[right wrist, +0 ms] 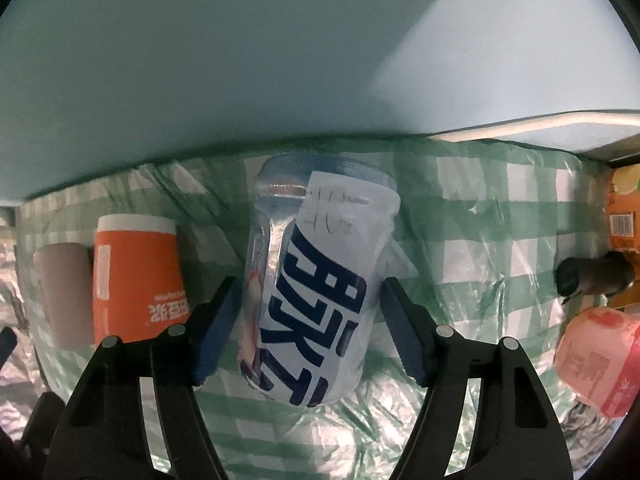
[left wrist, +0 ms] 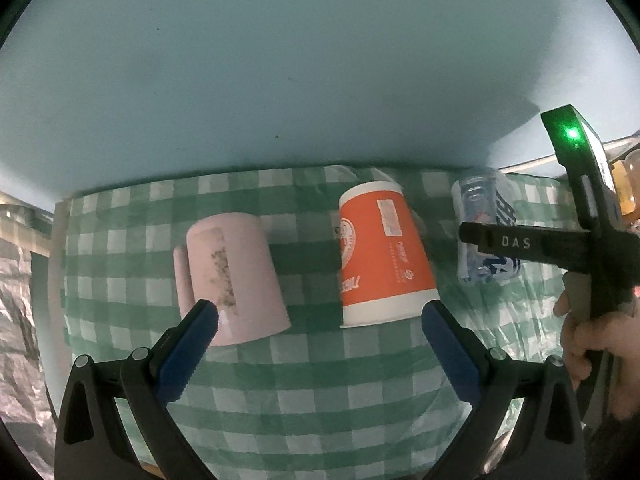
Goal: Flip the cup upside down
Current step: 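Close the right gripper on the bottle and lift it off the table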
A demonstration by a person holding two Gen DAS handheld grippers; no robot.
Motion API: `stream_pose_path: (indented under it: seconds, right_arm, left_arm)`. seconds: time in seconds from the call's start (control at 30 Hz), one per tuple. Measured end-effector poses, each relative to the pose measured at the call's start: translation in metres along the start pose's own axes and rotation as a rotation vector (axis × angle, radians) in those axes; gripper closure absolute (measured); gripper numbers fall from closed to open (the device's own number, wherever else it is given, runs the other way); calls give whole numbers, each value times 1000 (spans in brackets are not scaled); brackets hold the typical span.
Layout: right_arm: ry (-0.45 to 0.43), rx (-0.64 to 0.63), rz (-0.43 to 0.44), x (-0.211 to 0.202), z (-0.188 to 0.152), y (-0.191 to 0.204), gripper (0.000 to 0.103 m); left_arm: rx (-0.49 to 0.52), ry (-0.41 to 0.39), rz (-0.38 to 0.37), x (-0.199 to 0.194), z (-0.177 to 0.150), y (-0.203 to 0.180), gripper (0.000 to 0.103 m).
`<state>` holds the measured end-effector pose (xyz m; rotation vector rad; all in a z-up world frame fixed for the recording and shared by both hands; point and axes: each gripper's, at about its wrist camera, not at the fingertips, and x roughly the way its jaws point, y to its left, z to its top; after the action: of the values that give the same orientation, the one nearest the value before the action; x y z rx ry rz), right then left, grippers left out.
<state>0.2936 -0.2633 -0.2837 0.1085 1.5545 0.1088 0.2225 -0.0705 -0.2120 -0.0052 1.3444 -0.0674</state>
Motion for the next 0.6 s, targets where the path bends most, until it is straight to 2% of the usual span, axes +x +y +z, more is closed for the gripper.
stream_pose_path:
  seconds: [0.27, 0.4, 0.6]
  right_arm:
    - [-21, -52, 23, -20, -32, 13, 32]
    - [-10, -82, 55, -25, -51, 23, 32]
    - [6, -127, 113, -35, -85, 43, 32]
  left_arm:
    - [-18, 2, -21, -4, -13, 6, 0]
    - [-10, 5, -26, -8, -27, 11, 0]
    - [-51, 24, -53, -13, -50, 29, 0]
